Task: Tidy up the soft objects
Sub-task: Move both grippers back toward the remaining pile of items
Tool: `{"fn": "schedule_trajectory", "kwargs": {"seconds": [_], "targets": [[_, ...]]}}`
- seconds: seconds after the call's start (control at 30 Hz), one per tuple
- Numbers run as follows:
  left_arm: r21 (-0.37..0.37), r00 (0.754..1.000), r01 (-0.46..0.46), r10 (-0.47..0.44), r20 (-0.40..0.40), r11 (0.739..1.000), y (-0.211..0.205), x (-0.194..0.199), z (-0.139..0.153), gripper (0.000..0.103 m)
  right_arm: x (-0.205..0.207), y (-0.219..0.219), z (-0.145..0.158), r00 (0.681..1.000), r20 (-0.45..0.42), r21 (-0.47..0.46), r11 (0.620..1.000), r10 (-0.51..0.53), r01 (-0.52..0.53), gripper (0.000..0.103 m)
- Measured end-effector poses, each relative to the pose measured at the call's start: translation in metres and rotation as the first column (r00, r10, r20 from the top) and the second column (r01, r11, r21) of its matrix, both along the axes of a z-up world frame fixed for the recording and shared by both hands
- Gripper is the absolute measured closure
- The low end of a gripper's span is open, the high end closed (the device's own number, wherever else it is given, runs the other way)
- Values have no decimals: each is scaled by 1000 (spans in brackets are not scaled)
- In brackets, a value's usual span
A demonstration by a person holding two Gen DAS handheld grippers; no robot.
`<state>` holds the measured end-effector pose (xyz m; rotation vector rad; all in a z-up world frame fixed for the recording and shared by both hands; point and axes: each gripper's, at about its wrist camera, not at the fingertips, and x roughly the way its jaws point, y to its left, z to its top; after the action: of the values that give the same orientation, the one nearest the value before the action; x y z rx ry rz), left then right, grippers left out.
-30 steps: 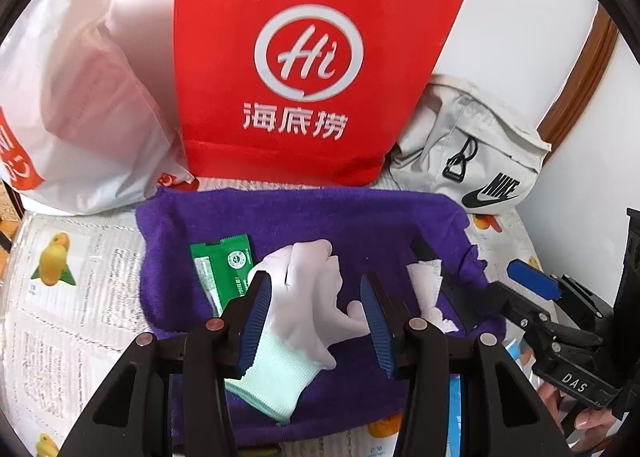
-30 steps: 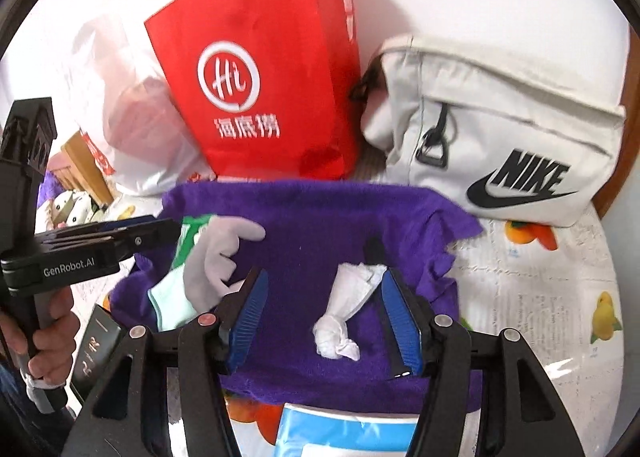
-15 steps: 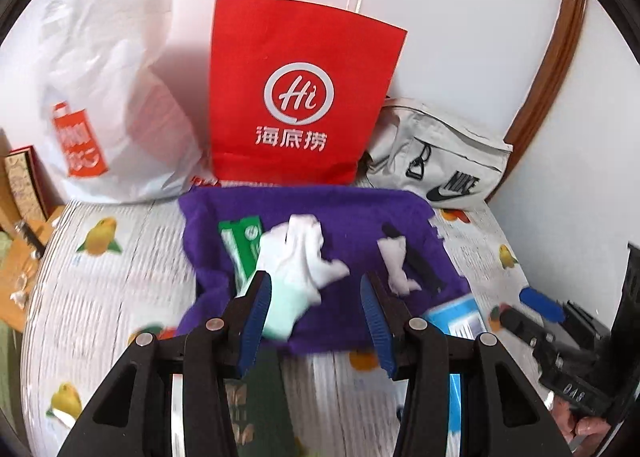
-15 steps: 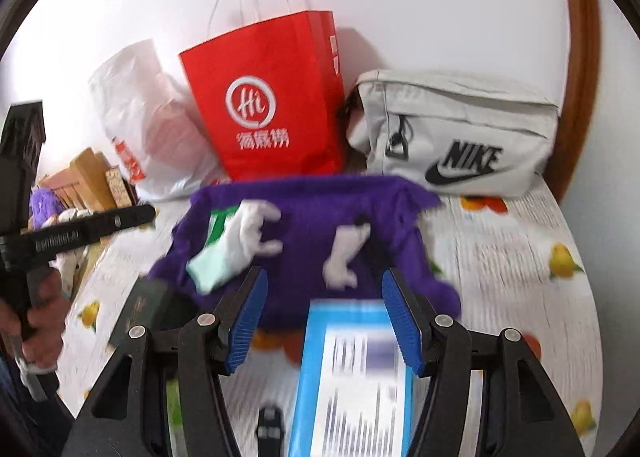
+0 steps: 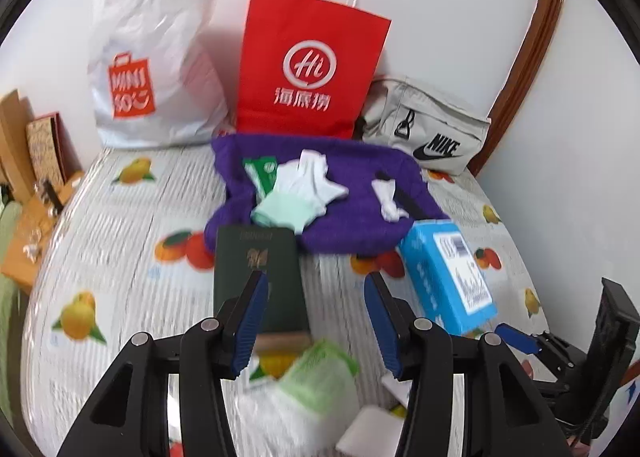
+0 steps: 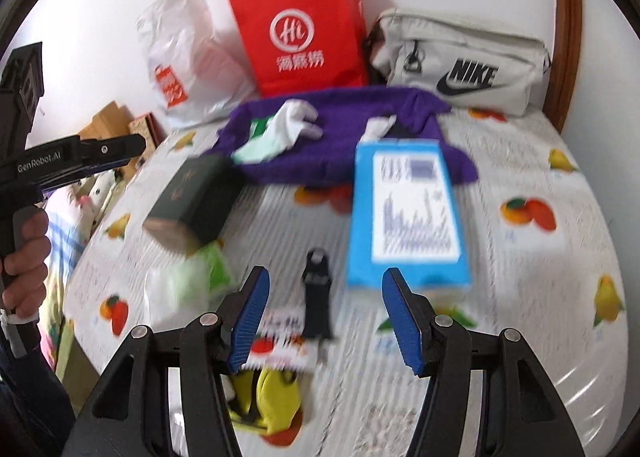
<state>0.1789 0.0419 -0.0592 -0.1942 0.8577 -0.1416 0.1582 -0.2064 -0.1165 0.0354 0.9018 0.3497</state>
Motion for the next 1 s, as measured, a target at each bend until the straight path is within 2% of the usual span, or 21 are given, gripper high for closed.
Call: {"fn": "schedule_trajectory", "kwargs": {"seconds": [0.23, 0.33, 0.4, 0.47, 0.6, 0.8, 0.83, 0.93, 1.0], "targets": [[-15, 999, -5, 5, -37, 1000, 5, -36, -28, 54, -17, 13, -29, 999, -26, -4, 1000, 25, -25, 44], [-24, 998, -13, 12, -54, 1000, 9, -47, -40, 54, -14, 17, -42, 1000, -19, -49, 999, 9, -10, 53], [-30, 998, -19, 17, -57, 999, 11, -52, -46, 54, -9, 19, -48, 999, -31, -47, 999, 17, -18, 60], [-39, 998, -23, 20, -64, 999, 13, -54, -54, 54, -4, 20, -53, 999, -40, -40, 999, 18, -20, 60], [-58, 995, -25, 19, -94, 998, 15, -51, -68, 54, 5, 29, -61, 999, -44, -90, 995, 30, -34, 60], [-68, 996, -15, 9, -93, 998, 16, -49, -73, 54, 23, 35, -77, 996, -84, -111, 993, 19, -29, 61], [-76, 996, -16, 9, -93, 997, 18, -49, -74, 54, 24, 36, -78, 997, -71, -117, 993, 18, -26, 63], [-95, 995, -15, 6, -96, 995, 22, -50, -77, 54, 26, 40, -80, 999, -47, -170, 985, 20, -28, 80], [-104, 995, -21, 10, -99, 994, 25, -50, -79, 54, 27, 42, -79, 999, -42, -175, 984, 32, -39, 84]]}}
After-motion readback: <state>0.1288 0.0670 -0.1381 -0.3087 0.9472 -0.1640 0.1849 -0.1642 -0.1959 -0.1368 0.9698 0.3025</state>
